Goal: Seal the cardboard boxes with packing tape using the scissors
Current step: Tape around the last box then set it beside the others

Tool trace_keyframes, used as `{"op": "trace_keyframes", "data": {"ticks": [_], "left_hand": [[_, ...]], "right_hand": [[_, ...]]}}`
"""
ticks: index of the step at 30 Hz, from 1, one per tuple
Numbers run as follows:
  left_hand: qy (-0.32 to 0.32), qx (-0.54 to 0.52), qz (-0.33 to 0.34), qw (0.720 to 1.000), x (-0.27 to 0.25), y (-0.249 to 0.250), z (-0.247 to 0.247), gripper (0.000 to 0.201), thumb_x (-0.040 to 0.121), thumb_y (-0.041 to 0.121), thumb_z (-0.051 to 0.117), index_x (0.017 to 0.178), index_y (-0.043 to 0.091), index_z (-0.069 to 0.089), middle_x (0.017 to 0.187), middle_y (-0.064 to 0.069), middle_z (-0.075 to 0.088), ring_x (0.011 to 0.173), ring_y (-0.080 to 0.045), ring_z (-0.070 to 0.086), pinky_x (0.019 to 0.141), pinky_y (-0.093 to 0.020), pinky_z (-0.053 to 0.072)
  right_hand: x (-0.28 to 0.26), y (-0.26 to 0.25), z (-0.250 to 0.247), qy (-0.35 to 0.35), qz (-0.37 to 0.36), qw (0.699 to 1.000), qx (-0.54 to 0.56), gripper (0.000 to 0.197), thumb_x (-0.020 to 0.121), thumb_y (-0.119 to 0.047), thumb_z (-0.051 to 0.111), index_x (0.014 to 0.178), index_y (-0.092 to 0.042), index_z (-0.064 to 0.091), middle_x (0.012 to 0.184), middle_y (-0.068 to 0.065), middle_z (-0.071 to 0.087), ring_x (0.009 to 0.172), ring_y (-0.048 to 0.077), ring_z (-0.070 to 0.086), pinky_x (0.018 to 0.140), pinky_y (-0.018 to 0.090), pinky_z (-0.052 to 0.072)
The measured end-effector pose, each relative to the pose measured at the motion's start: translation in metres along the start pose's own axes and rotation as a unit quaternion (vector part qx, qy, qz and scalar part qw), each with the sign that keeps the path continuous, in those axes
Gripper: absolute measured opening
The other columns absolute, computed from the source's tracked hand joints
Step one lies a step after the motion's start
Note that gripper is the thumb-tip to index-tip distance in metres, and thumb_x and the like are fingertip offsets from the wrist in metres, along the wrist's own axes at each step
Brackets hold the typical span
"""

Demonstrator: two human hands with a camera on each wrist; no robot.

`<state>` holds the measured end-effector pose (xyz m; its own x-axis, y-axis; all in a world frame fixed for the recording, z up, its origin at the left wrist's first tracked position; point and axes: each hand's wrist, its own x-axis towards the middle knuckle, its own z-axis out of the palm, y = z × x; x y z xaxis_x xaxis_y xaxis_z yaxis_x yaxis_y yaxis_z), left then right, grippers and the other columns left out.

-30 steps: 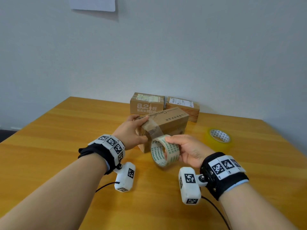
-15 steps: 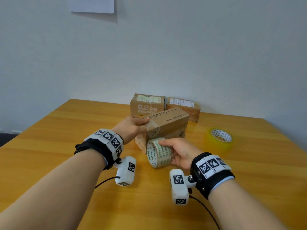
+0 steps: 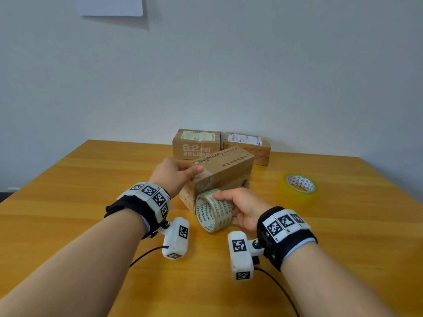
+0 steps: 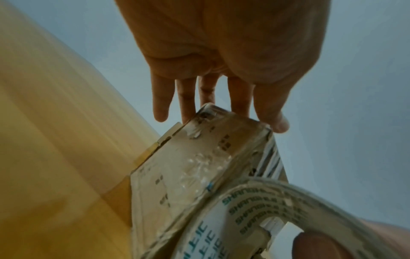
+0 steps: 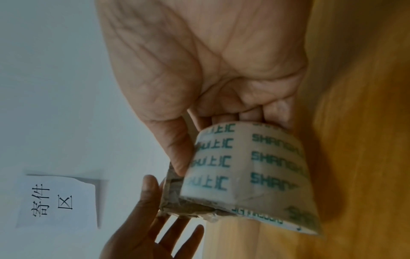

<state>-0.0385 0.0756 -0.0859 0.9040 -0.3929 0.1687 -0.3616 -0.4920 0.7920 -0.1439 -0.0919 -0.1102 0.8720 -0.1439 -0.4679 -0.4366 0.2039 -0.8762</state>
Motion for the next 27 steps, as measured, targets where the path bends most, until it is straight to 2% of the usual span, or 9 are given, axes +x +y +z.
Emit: {"op": "trace_keyframes", "data": {"ticks": [4,9,12,15,18,20,22,24,27], "left_hand": [[0.032,-0.086,-0.023,0.996,0.006,-0.004,0.007,0.005,0.084,0.034,0.076,0.083,0.030,0.077,0.079,0.007,0.074,0.079,-0.015,0.071,0.076,-0.037,0.060],[0.039,-0.156,-0.070,0.984,0.018,-0.004,0.012,0.011,0.078,0.014,0.078,0.070,0.018,0.071,0.080,-0.006,0.076,0.082,-0.028,0.072,0.080,-0.047,0.060],[0.044,-0.181,-0.080,0.979,0.022,-0.005,0.013,0.024,0.079,0.008,0.076,0.060,0.020,0.067,0.079,-0.007,0.075,0.080,-0.028,0.071,0.074,-0.041,0.060],[0.010,-0.168,-0.043,0.985,0.020,-0.005,0.006,0.013,0.091,0.020,0.069,0.078,0.017,0.071,0.079,0.000,0.071,0.072,-0.015,0.063,0.059,-0.023,0.050],[-0.030,-0.069,-0.009,0.997,0.016,-0.011,-0.004,0.021,0.099,0.041,0.049,0.103,0.041,0.070,0.118,0.002,0.064,0.110,-0.017,0.057,0.095,-0.034,0.048],[-0.015,0.013,0.030,0.999,0.009,-0.010,-0.008,0.031,0.099,0.034,0.045,0.122,0.050,0.060,0.143,0.000,0.042,0.134,-0.026,0.035,0.113,-0.050,0.032],[-0.038,0.096,0.106,0.989,-0.005,-0.003,-0.009,0.051,0.094,0.014,0.048,0.137,0.042,0.050,0.154,0.004,0.025,0.142,-0.023,0.018,0.119,-0.050,0.020],[-0.080,0.213,0.185,0.956,-0.018,0.006,-0.008,0.065,0.088,0.010,0.054,0.145,0.040,0.042,0.160,0.010,0.016,0.146,-0.016,0.007,0.120,-0.047,0.013],[-0.136,0.255,0.182,0.940,-0.022,-0.002,-0.002,0.075,0.090,0.014,0.057,0.152,0.042,0.027,0.161,0.019,0.015,0.149,-0.005,0.003,0.124,-0.040,0.010]], "right_hand": [[0.004,0.002,-0.003,-0.005,0.000,1.000,0.000,0.022,0.093,-0.017,0.067,0.112,-0.005,0.067,0.089,0.008,0.077,0.084,0.023,0.072,0.076,0.035,0.057],[0.006,0.000,-0.005,-0.007,0.006,1.000,-0.004,0.021,0.092,-0.017,0.067,0.109,-0.005,0.067,0.087,0.008,0.077,0.081,0.022,0.072,0.073,0.033,0.056],[0.007,-0.001,-0.005,-0.006,0.007,1.000,-0.005,0.024,0.091,-0.018,0.068,0.112,-0.004,0.067,0.088,0.009,0.076,0.082,0.023,0.071,0.074,0.034,0.056],[0.008,0.000,-0.005,-0.005,0.004,1.000,-0.004,0.028,0.091,-0.019,0.068,0.115,-0.004,0.066,0.090,0.009,0.076,0.082,0.023,0.071,0.073,0.035,0.056],[0.007,-0.001,-0.004,-0.002,-0.001,1.000,-0.007,0.028,0.091,-0.019,0.068,0.115,-0.004,0.066,0.092,0.010,0.075,0.083,0.024,0.070,0.074,0.035,0.057],[0.006,-0.002,-0.004,-0.001,-0.003,1.000,-0.007,0.029,0.091,-0.019,0.068,0.116,-0.003,0.066,0.094,0.012,0.075,0.086,0.026,0.070,0.076,0.036,0.057],[0.005,-0.001,-0.003,0.001,-0.005,1.000,-0.006,0.031,0.091,-0.019,0.069,0.118,-0.003,0.065,0.098,0.012,0.074,0.090,0.027,0.069,0.079,0.037,0.056],[0.005,0.000,-0.003,0.002,-0.009,1.000,-0.004,0.031,0.092,-0.019,0.068,0.118,-0.003,0.065,0.098,0.012,0.075,0.090,0.026,0.069,0.079,0.037,0.056],[0.005,0.002,-0.002,-0.002,-0.013,1.000,-0.004,0.025,0.093,-0.019,0.068,0.114,-0.004,0.067,0.089,0.008,0.076,0.083,0.023,0.070,0.074,0.034,0.055]]}}
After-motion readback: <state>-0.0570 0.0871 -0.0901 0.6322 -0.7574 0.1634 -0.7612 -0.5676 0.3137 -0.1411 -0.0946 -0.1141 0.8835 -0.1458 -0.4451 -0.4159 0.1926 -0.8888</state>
